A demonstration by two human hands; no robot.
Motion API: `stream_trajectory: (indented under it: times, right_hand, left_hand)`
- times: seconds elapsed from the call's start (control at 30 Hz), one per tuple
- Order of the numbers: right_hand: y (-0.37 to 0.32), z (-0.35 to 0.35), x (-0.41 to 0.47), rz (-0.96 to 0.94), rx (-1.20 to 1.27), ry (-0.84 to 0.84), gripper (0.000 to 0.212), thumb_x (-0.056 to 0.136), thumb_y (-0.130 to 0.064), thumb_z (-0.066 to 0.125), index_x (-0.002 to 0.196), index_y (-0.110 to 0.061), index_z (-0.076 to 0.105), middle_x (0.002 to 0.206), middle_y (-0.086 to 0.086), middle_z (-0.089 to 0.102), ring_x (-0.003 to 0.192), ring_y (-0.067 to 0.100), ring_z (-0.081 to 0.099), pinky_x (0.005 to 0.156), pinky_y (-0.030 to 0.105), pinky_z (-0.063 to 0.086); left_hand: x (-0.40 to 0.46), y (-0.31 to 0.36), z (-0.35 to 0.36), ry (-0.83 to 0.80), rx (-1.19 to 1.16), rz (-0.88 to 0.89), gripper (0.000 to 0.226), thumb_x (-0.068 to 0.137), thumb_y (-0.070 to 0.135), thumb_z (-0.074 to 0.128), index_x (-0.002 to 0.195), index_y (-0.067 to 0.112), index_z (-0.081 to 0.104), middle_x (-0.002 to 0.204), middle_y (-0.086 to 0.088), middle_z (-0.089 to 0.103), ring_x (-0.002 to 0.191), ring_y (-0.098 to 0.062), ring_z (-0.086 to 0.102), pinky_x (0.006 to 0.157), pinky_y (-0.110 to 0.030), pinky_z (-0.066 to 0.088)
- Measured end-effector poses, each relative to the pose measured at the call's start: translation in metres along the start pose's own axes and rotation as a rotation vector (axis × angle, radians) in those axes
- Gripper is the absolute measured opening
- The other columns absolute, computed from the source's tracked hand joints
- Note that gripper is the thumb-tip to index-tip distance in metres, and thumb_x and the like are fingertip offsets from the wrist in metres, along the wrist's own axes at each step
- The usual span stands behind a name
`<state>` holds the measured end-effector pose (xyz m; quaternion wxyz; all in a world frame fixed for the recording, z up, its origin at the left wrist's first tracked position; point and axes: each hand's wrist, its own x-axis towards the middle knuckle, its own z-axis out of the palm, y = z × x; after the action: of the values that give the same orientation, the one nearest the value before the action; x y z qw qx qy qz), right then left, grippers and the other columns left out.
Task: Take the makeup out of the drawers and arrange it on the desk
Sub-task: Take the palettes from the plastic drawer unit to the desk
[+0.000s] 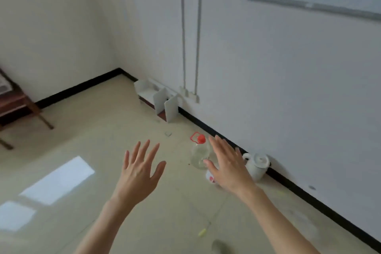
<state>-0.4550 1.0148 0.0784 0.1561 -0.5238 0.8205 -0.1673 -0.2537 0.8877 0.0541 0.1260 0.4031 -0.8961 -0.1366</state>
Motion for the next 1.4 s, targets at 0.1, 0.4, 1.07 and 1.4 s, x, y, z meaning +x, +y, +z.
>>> stream_trajectory:
  times: [0.1,0.4,1.07,1.4]
  right_hand:
    - [-0.033,0.017,0.059,-0.144,-0.003,-0.099,0.064,0.097,-0.043,0.036,0.149,-0.029,0.002,0.158,-0.005,0.000,0.145,0.010,-0.001,0.116,0.041,0.000]
    - [-0.128,0.037,0.237,-0.514,-0.087,-0.237,0.065,0.095,-0.051,0.035,0.149,-0.031,0.003,0.158,-0.006,0.001,0.145,0.011,-0.002,0.115,0.043,-0.003]
    - [-0.456,0.194,0.494,-0.868,-0.112,-0.376,0.067,0.094,-0.052,0.037,0.149,-0.031,0.005,0.158,-0.004,0.005,0.145,0.013,0.000,0.115,0.042,-0.006]
    - [-0.619,0.267,0.614,-0.858,-0.087,-0.392,0.068,0.093,-0.052,0.038,0.149,-0.031,0.005,0.158,-0.004,0.004,0.145,0.013,-0.002,0.115,0.042,-0.006]
  left_hand:
    - [0.015,-0.037,-0.010,0.058,0.008,-0.153,0.067,0.088,0.064,0.015,0.145,0.028,0.024,0.154,-0.003,0.018,0.144,-0.022,0.003,0.116,-0.046,0.004]
    - [0.077,-0.116,-0.020,0.155,-0.007,-0.546,0.061,0.091,0.057,0.025,0.146,0.035,0.010,0.156,0.003,0.005,0.143,-0.015,-0.009,0.115,-0.039,-0.003]
    - [0.169,-0.469,-0.129,0.288,0.031,-0.904,0.061,0.092,0.052,0.030,0.146,0.030,0.014,0.156,0.000,0.007,0.143,-0.018,-0.005,0.115,-0.041,-0.002]
    - [0.232,-0.654,-0.186,0.219,0.027,-0.930,0.062,0.091,0.055,0.026,0.146,0.032,0.009,0.156,0.001,0.004,0.143,-0.016,-0.007,0.115,-0.039,-0.003]
